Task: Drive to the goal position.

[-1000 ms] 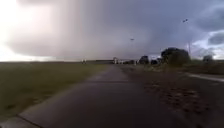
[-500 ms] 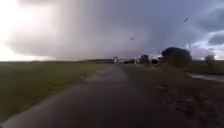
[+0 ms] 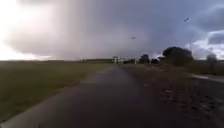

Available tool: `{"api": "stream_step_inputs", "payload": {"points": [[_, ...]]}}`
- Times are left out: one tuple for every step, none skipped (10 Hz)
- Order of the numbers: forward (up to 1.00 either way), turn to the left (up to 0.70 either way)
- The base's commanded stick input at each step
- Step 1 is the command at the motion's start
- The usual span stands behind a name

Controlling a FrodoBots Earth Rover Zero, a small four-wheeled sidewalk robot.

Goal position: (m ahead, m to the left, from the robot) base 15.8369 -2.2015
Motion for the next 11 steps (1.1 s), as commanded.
{"api": "stream_step_inputs", "payload": {"points": [[0.7,-0.13],[0.7,-0.09],[0.7,-0.04],[0.7,0.0],[0.7,0.0],[0.7,0.0],[0.7,0.0],[0.7,0.0],[0.7,0.0],[0.7,0.0],[0.7,0.0]]}}
